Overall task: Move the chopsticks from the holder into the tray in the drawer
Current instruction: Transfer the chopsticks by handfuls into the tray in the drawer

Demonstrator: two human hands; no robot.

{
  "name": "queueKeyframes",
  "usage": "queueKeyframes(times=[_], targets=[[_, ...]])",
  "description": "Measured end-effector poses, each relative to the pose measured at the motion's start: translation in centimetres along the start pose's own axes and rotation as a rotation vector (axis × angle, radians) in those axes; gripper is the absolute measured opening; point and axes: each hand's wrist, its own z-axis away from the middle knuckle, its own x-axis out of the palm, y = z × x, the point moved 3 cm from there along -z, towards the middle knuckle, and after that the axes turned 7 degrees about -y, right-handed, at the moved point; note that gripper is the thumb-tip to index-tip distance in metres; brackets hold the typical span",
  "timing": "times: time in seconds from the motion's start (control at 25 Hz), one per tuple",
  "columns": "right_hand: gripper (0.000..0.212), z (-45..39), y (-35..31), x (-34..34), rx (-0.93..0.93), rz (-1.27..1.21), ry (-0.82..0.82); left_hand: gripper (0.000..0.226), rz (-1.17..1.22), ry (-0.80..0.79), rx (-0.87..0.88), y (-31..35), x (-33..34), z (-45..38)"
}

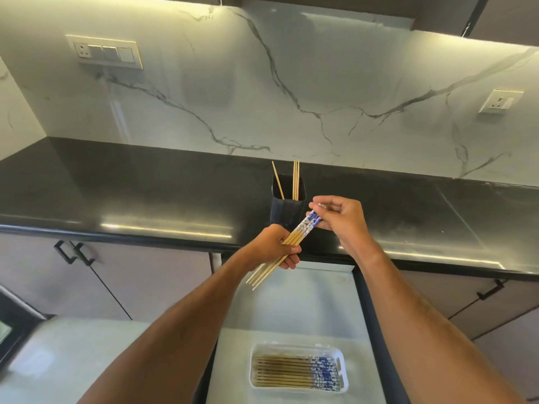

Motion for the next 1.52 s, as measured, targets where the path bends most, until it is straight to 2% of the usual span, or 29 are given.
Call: queueKeyframes(times=[0.12,0.2,0.32,0.52,0.72,0.92,1.04,1.16,1.32,1.52], targets=[[0.014,1.9,1.1,-0.4,-0.001,0.125,0.05,0.014,-0.101,-0.002,-0.01,-0.5,1.6,0.0],[0.017,2.8,1.8,-0.7,-0.013,0.104,0.041,0.012,-0.16,0.011,-0.026,-1.0,2.1,-0.3],[0.026,4.1,3.4,-1.8,0.022,0.075,-0.037,0.014,-0.263,0.004,-0.07,-2.3,3.0,-0.7],[0.014,6.3,7.6,-4.4,0.192,0.229,-0.228,0.021,-0.479,-0.046,-0.156,-4.4,5.9,-0.7],[0.019,9.2,12.4,-6.1,0.29,0.319,-0.226,0.016,-0.607,-0.09,-0.162,-6.8,9.3,-0.2],[0.043,12.6,15.1,-3.1,0.095,0.901,-0.495,0.009,-0.775,-0.063,-0.124,-9.7,13.6,0.7],[0.026,15.5,17.3,0.3,-0.004,1.13,-0.599,0.02,-0.847,-0.061,-0.109,-11.7,16.1,1.2],[0.021,17.5,19.9,1.3,0.054,1.202,-0.613,0.026,-0.894,-0.075,-0.095,-13.9,18.0,1.7],[0.011,19.3,22.8,0.8,0.126,1.247,-0.627,0.023,-0.971,-0.026,-0.173,-18.1,19.3,3.9],[0.021,20.3,26.5,1.6,0.065,1.26,-0.653,0.028,-1.013,0.005,-0.206,-21.9,20.8,5.1]])
